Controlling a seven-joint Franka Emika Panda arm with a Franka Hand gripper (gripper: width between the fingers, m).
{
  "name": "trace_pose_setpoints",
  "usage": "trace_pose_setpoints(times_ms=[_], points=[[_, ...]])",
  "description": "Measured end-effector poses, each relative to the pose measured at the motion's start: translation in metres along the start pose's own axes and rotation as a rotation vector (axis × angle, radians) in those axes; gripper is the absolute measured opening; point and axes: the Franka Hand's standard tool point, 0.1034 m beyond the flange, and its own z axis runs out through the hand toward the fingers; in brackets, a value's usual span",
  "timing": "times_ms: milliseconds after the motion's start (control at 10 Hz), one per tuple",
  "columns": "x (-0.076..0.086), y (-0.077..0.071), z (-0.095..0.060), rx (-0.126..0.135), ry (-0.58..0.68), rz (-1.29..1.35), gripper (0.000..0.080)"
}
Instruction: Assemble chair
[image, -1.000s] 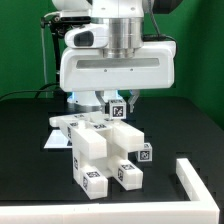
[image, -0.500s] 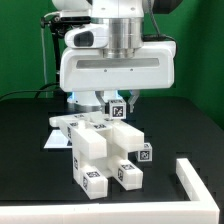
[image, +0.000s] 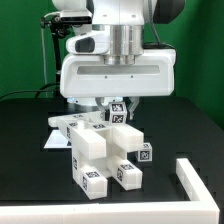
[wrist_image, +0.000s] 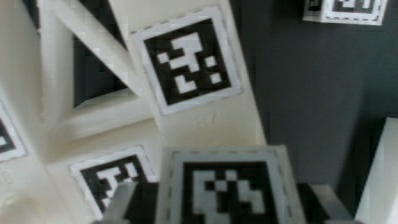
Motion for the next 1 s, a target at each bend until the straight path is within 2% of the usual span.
trace_pose_setpoints(times_ms=[600, 700, 800, 1000], points=[[0.0000, 0.0001, 0.0001, 0.000, 0.000, 0.000, 0.0274], [-0.0001, 0.0001, 0.0001, 0.000, 0.000, 0.000, 0.0489], [-0.0001, 0.0001, 0.0001, 0.000, 0.000, 0.000, 0.0598], [-0.0001, 0.0001, 0.0002, 0.000, 0.000, 0.000, 0.0648]])
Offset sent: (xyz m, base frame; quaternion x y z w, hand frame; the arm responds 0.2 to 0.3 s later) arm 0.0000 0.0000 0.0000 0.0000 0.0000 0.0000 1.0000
